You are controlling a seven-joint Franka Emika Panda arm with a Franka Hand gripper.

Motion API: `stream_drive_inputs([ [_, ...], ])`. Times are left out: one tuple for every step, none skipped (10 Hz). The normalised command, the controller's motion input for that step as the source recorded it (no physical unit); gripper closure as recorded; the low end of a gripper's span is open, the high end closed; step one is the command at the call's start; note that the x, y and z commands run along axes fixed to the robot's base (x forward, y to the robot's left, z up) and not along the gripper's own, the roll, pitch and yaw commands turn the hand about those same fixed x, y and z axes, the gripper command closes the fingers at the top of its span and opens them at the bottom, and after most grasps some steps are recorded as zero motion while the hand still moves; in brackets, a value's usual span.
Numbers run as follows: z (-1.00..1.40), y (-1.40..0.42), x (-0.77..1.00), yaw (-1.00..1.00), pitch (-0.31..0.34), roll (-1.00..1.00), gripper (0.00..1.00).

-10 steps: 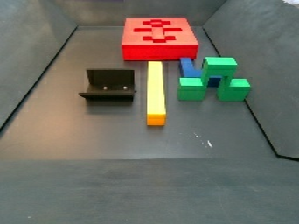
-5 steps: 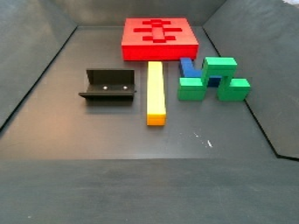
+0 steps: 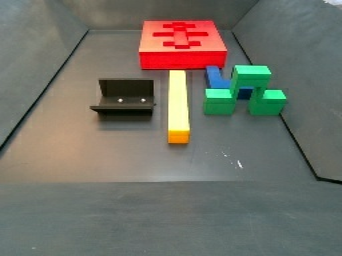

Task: Pick up the purple object. Move up. Place the purple object on the fixture. Regrasp the purple object. Move to above the board. Insert the purple object.
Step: Move to above the board, then insert the purple object.

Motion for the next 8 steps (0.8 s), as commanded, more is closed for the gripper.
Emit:
stream_drive_inputs([
  [0.02, -0.02, -0.09, -0.02, 0.020, -1.00, 1.00],
  [0.01, 0.04, -0.08, -0.01, -0.001, -1.00, 1.00],
  [0.01, 0.04, -0.07, -0.01, -0.018, -0.80, 1.00],
  [0.00, 0.03, -0.06, -0.01, -0.028, -0.50, 1.00],
  [0.00, 0.02, -0.05, -0.01, -0.029, -0.38, 1.00],
  [0.00, 0.01, -0.03, -0.01, -0.018, -0.22, 1.00],
  [0.00, 0.03, 0.00, 0.00, 0.000, -0.01, 1.00],
  [0.00, 0.05, 0.00, 0.00, 0.000, -0.02, 1.00],
])
